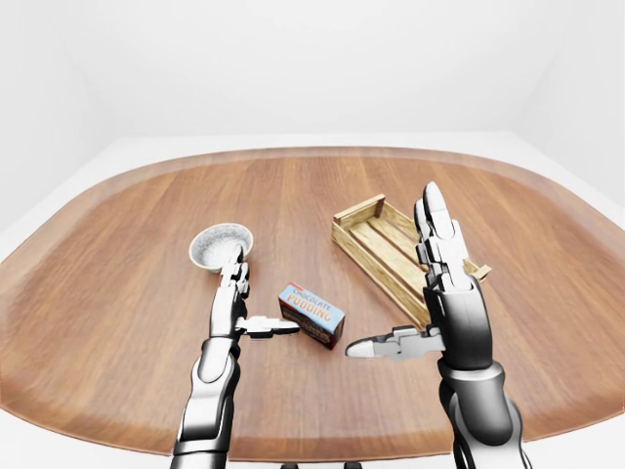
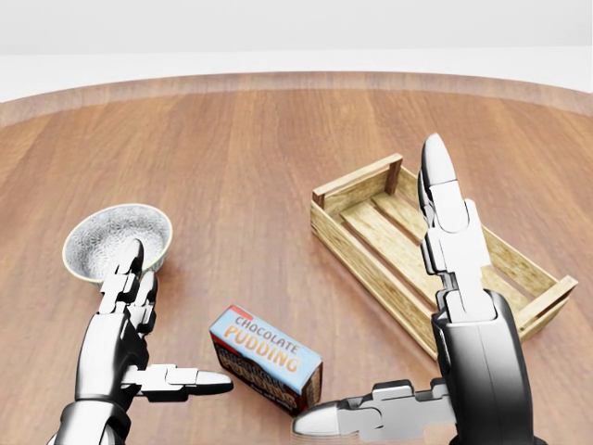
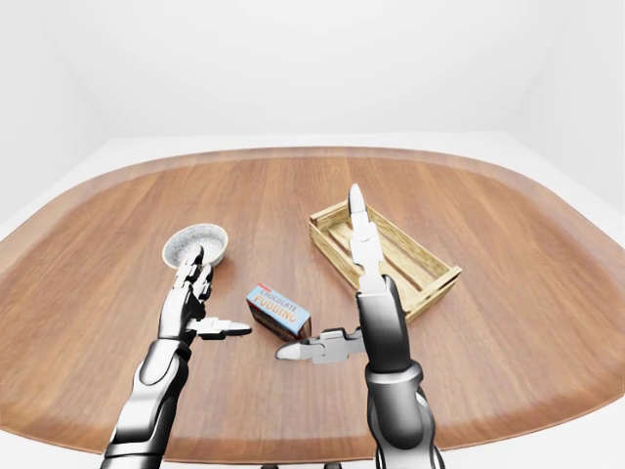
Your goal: Pick up the chocolate pudding and put it in the tray.
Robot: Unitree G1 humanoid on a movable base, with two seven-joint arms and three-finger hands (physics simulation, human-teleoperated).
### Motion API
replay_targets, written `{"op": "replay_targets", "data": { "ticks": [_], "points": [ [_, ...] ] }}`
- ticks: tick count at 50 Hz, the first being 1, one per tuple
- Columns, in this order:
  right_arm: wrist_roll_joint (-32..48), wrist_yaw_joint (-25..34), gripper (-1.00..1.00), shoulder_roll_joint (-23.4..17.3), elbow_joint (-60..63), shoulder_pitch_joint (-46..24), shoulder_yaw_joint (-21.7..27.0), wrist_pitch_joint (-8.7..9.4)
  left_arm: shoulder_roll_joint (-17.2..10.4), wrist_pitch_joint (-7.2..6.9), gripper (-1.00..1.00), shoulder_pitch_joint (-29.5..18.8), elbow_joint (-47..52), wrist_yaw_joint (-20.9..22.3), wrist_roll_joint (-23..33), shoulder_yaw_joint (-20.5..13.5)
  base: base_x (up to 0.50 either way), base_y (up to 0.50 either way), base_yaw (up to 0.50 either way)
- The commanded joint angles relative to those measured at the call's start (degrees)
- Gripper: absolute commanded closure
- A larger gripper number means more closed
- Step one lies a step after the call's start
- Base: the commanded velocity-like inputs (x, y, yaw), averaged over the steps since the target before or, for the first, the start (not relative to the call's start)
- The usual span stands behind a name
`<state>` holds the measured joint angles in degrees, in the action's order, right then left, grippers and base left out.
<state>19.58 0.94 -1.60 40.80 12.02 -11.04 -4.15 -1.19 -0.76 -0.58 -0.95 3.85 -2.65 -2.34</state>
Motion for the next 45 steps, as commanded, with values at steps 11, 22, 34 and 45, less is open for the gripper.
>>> {"op": "replay_targets", "data": {
  "ticks": [11,22,34,45],
  "points": [
    [0.23,0.17,-1.00,-0.04,0.04,-0.15,-0.29,0.47,0.03,0.25,-1.00,0.08,-0.09,0.16,-0.24,0.00,0.30,0.00,0.00],
    [2.14,0.19,-1.00,-1.10,0.03,1.67,-2.42,-0.85,0.00,0.54,-1.00,0.12,-0.03,0.38,-0.60,-0.08,0.07,0.00,0.00],
    [2.28,0.37,-1.00,-1.00,-0.52,1.70,-2.12,-0.85,-0.14,0.50,-1.00,-0.11,-0.40,-0.79,1.84,0.41,0.00,0.00,0.00],
    [2.35,0.97,-1.00,-1.22,1.79,2.90,-2.17,-0.85,0.15,0.79,-1.00,-0.36,-0.64,-0.64,-0.10,-0.03,0.00,0.00,0.00]
  ]
}}
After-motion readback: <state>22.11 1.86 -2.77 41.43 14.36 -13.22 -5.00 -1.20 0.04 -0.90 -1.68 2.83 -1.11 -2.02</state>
